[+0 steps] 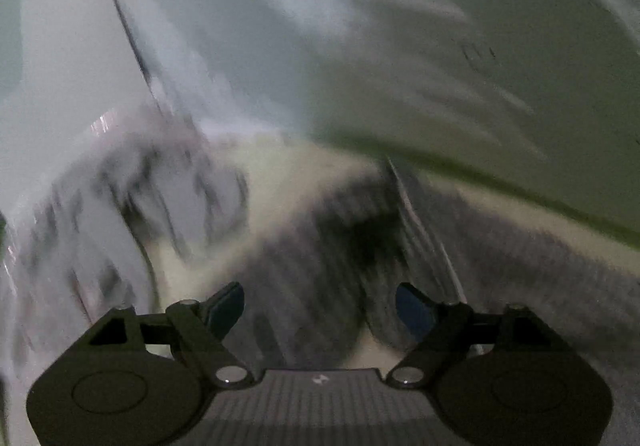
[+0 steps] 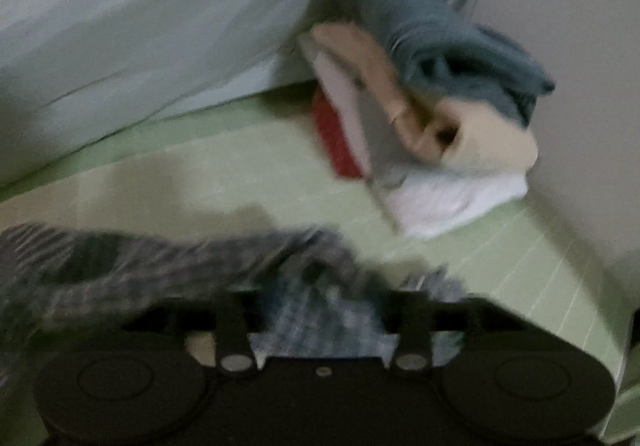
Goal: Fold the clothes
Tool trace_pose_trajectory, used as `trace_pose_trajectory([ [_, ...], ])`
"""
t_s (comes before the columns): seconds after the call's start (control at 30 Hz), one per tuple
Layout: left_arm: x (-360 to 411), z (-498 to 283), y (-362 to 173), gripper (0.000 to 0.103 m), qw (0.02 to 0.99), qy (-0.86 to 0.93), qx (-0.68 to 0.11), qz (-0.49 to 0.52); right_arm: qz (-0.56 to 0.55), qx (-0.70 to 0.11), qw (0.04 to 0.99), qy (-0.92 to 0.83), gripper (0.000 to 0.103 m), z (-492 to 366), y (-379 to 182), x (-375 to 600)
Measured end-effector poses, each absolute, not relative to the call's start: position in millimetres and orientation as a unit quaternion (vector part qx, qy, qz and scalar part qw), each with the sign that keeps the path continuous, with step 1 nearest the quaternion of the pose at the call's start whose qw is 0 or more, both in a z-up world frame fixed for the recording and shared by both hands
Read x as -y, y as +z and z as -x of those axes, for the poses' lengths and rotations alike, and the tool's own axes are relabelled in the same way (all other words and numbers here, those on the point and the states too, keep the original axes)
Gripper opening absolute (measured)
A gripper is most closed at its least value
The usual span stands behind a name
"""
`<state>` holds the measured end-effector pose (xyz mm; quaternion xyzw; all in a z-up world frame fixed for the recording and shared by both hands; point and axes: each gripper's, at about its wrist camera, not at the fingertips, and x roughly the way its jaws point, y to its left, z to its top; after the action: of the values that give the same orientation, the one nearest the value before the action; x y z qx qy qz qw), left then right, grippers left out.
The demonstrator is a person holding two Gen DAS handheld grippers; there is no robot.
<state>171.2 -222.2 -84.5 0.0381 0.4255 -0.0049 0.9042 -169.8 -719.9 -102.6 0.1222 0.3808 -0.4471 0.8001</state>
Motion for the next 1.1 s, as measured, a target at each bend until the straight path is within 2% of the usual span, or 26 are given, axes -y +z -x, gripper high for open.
trace_pose_trajectory([
  [0.1, 230, -137, -96, 0.087, 0.892, -0.026, -0.451, -0.013, -0.153, -0.393, 0.803, -0.42, 0.087, 172, -108, 694],
  [0.33, 267, -83, -114, 0.089, 0.873, -0.08, -0.48, 0.012, -0.248, -0.415, 0.801, -0.354, 0.089, 167, -120, 625],
  [0.63, 307, -53, -121, 0.087, 0.859, -0.147, -0.49, -0.033, -0.187, -0.392, 0.863, -0.259, 0.089, 153, -100, 585],
  [0.67, 306, -53, -126, 0.084, 0.857, -0.142, -0.495, -0.039, -0.179, -0.393, 0.865, -0.255, 0.089, 152, -99, 579],
  [0.7, 303, -53, -129, 0.072, 0.856, -0.134, -0.497, -0.046, -0.172, -0.394, 0.868, -0.25, 0.089, 151, -98, 575],
  [0.73, 297, -54, -132, 0.053, 0.855, -0.128, -0.501, -0.043, -0.167, -0.395, 0.87, -0.244, 0.089, 151, -98, 571],
  [0.77, 290, -55, -134, 0.042, 0.853, -0.124, -0.506, -0.038, -0.162, -0.394, 0.873, -0.239, 0.089, 152, -97, 568],
  [0.8, 283, -57, -136, 0.017, 0.851, -0.119, -0.511, -0.033, -0.157, -0.393, 0.875, -0.236, 0.089, 152, -96, 565],
  [0.83, 273, -58, -136, 0.004, 0.85, -0.115, -0.514, -0.021, -0.151, -0.392, 0.877, -0.235, 0.089, 153, -95, 563],
  [1.1, 161, -66, -122, 0.003, 0.872, 0.017, -0.485, 0.067, -0.141, -0.401, 0.881, -0.207, 0.089, 156, -95, 548],
])
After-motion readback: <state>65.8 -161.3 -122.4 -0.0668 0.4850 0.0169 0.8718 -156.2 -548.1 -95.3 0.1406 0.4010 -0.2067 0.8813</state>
